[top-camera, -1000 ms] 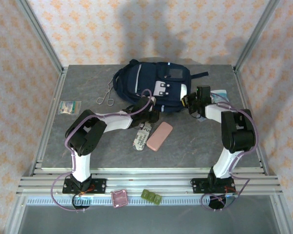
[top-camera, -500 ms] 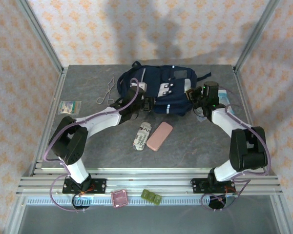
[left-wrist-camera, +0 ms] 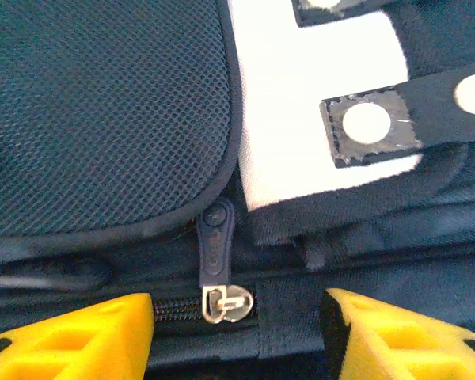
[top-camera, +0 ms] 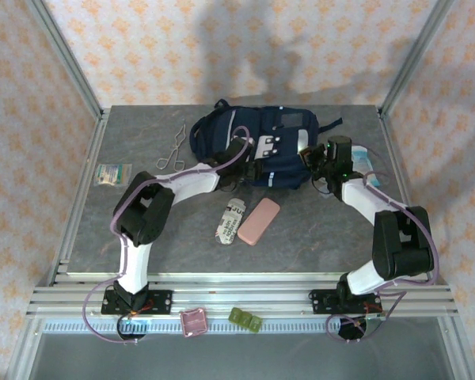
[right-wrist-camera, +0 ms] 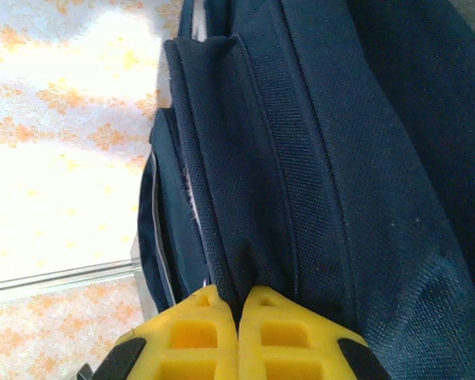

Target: Pack the student bag

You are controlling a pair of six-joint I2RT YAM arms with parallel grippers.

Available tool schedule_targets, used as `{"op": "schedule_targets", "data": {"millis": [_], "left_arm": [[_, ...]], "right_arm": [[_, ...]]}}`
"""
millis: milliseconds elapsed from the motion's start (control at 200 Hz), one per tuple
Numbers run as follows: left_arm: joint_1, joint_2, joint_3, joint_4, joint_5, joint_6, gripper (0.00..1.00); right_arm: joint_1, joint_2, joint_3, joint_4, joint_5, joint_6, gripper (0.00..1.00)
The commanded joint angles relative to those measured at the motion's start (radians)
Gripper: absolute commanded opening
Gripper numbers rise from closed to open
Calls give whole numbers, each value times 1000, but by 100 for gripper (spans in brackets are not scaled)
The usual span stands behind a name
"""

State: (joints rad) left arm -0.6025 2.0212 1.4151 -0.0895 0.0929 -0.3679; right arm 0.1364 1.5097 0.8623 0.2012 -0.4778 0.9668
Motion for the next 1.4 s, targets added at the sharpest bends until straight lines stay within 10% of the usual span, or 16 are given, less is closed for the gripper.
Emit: {"op": "schedule_targets", "data": {"millis": [0, 185, 270, 811, 976, 1396], "left_arm": [[-4, 50, 69, -83, -26, 42, 55], [3, 140, 159, -138, -56, 58, 28], [17, 147, 154, -123, -49, 48, 0], [92, -272, -424, 477, 53, -184, 0], [92, -210, -324, 398, 110, -167, 43], [63, 53, 54, -18, 79, -58, 53]], "right_arm": [[20, -19, -14, 76, -21, -20, 0], [23, -26, -31, 81, -23, -26, 0], [22, -31, -37, 72, -19, -36, 0], [-2, -46, -133, 99, 3, -18, 0], [-2, -56, -140, 84, 9, -31, 0], [2, -40, -138, 90, 0, -34, 0]]}}
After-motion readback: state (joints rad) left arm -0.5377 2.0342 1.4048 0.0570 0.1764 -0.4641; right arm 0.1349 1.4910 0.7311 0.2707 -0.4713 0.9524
